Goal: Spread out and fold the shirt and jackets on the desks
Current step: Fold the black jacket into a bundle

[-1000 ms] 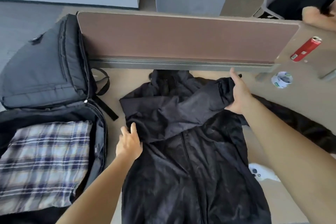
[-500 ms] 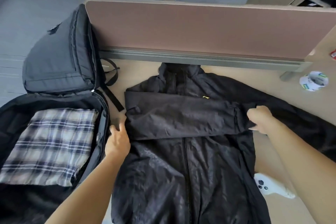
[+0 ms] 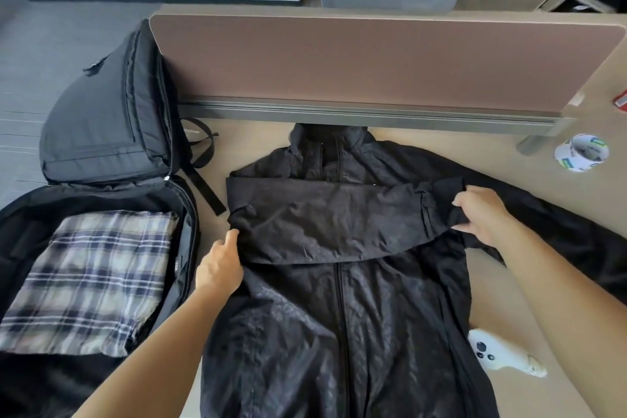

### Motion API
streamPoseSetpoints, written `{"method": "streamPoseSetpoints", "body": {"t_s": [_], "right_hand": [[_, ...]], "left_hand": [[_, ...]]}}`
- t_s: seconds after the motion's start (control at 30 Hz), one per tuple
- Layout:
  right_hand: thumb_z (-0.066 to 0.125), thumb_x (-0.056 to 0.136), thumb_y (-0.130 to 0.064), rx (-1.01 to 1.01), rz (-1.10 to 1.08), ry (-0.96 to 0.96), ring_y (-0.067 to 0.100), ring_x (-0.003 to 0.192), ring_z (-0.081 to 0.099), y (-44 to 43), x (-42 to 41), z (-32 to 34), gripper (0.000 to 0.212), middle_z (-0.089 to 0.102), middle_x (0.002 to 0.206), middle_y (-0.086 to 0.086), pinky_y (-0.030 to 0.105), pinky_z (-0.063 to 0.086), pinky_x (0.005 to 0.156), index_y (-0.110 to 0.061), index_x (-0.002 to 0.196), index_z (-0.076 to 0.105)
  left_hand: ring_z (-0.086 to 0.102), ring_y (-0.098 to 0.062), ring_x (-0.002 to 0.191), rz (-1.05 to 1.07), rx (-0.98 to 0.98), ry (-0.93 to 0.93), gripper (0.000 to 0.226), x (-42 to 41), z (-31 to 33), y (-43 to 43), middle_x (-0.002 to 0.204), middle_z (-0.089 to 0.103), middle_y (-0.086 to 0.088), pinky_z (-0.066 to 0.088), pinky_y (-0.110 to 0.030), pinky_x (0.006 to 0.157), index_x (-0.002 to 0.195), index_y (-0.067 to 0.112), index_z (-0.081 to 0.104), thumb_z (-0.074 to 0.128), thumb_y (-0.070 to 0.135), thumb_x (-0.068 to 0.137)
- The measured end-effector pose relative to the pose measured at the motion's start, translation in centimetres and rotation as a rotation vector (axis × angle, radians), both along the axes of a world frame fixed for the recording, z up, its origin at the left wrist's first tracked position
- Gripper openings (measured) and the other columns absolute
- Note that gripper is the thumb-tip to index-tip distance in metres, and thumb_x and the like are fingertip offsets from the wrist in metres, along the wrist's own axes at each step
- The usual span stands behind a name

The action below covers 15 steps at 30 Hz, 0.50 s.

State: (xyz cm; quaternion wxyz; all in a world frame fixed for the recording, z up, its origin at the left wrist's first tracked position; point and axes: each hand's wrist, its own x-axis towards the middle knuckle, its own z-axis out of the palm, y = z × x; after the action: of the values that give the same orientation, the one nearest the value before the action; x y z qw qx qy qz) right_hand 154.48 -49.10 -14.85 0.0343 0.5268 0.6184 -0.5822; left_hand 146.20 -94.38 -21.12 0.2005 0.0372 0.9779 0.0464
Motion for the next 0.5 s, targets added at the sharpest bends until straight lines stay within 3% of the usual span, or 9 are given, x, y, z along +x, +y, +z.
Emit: {"method": "streamPoseSetpoints", "body": {"t_s": [0.07, 0.17, 0.3, 0.43, 0.5], "right_hand": [[0.056, 0.099, -0.010, 0.044, 0.073, -0.057, 0.028, 0.101, 0.060, -0.4, 0.4, -0.4, 0.013, 0.060, 0.120, 0.012, 0.040, 0.054, 0.073, -0.008, 0.111, 0.062], [0.056, 0.100, -0.013, 0.176, 0.178, -0.113, 0.029, 0.097, 0.061, -0.7, 0.9, -1.1, 0.018, 0.064, 0.116, 0.020, 0.038, 0.056, 0.073, 0.001, 0.109, 0.063], [0.054, 0.101, -0.009, 0.315, 0.259, -0.025, 0.023, 0.075, 0.051, -1.3, 0.3, 0.0, 0.023, 0.060, 0.090, 0.011, 0.031, 0.044, 0.064, -0.003, 0.120, 0.065], [0.054, 0.102, -0.015, 0.356, 0.149, 0.197, 0.019, 0.095, 0.057, -0.7, -0.9, 1.4, 0.034, 0.063, 0.114, 0.005, 0.031, 0.045, 0.082, -0.009, 0.135, 0.058], [0.056, 0.101, -0.017, 0.373, 0.128, 0.179, 0.020, 0.100, 0.058, 0.2, -0.5, 0.5, 0.035, 0.064, 0.119, 0.004, 0.032, 0.046, 0.087, -0.011, 0.135, 0.058]], "left_hand": [[0.059, -0.037, 0.109, 0.076, 0.051, -0.004, 0.063, -0.6, 0.1, -0.5, 0.129, 0.051, -0.011, 0.049, -0.043, 0.087, 0.152, 0.030, 0.028, 0.043, 0.005, 0.095], [0.057, -0.040, 0.110, 0.212, 0.166, -0.095, 0.066, -1.2, -0.2, -1.5, 0.131, 0.052, -0.016, 0.050, -0.045, 0.092, 0.153, 0.033, 0.030, 0.041, 0.008, 0.093], [0.053, -0.041, 0.122, 0.341, 0.240, -0.229, 0.075, -2.1, -0.1, -1.8, 0.142, 0.050, -0.020, 0.047, -0.044, 0.100, 0.159, 0.030, 0.014, 0.042, 0.008, 0.093], [0.049, -0.041, 0.126, 0.279, 0.140, -0.194, 0.076, -1.1, -0.2, -1.7, 0.141, 0.048, -0.024, 0.042, -0.045, 0.101, 0.160, 0.018, 0.003, 0.042, 0.005, 0.096], [0.049, -0.041, 0.125, 0.248, 0.118, -0.168, 0.076, -0.5, -0.4, -1.6, 0.140, 0.047, -0.025, 0.041, -0.045, 0.101, 0.159, 0.014, 0.003, 0.044, 0.006, 0.095]]}}
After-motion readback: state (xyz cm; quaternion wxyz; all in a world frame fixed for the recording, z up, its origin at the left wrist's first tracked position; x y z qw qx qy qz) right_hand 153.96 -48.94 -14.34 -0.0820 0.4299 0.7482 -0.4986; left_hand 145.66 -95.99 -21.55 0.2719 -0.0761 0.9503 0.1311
